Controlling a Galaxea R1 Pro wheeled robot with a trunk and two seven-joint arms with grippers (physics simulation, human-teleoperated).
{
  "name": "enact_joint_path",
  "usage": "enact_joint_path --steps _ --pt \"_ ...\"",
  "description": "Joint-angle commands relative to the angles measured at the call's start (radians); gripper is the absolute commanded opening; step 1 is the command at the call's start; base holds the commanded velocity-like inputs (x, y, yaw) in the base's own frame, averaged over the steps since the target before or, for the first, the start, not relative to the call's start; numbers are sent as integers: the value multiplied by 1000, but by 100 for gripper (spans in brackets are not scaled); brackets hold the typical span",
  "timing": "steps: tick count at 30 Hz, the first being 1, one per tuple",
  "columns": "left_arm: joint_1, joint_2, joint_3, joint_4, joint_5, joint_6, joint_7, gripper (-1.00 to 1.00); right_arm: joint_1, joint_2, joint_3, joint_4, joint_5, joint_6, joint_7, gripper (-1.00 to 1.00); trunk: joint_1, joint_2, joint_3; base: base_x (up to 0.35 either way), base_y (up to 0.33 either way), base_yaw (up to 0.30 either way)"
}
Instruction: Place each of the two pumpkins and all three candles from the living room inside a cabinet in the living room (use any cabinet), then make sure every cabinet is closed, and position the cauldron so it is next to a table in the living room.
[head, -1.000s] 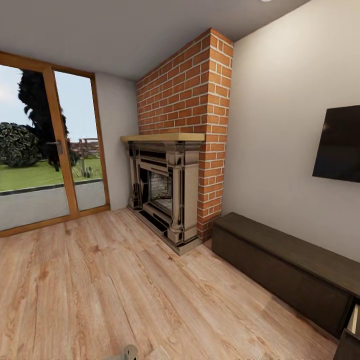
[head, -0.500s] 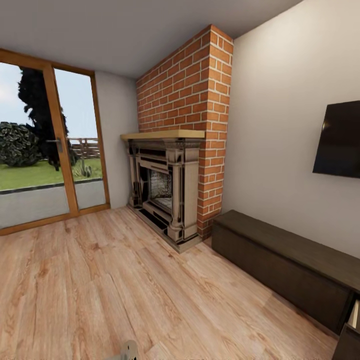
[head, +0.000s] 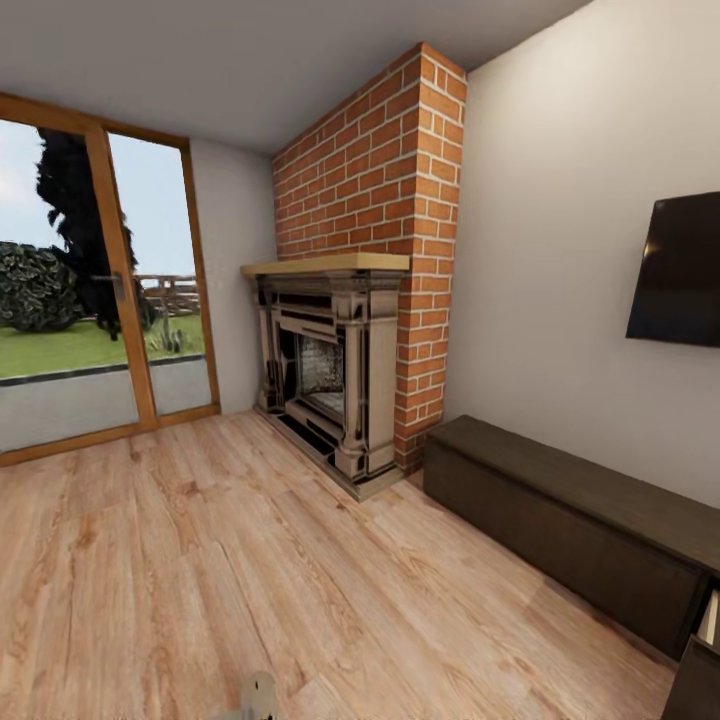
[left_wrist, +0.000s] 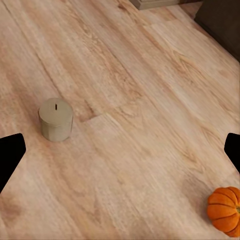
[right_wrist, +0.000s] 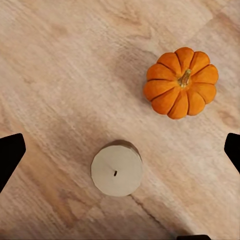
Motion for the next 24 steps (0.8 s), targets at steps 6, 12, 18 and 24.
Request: enact_joint_path --steps 6,12,18,24 --pt "0 1 -3 -2 8 3 8 100 0 0 8 -2 -6 5 -7 100 23 -43 -20 0 0 0" --pt "0 1 -3 -2 8 3 8 100 0 0 9 -2 -6 5 -7 100 46 -85 -39 0 0 0" --pt "-1 1 -1 -27 11 35 8 100 0 -2 9 -2 -6 3 -7 100 69 -127 -57 0 0 0" --pt "-2 1 68 -183 22 241 9 100 0 -2 10 -2 -6 0 -7 100 92 -169 -76 0 0 0"
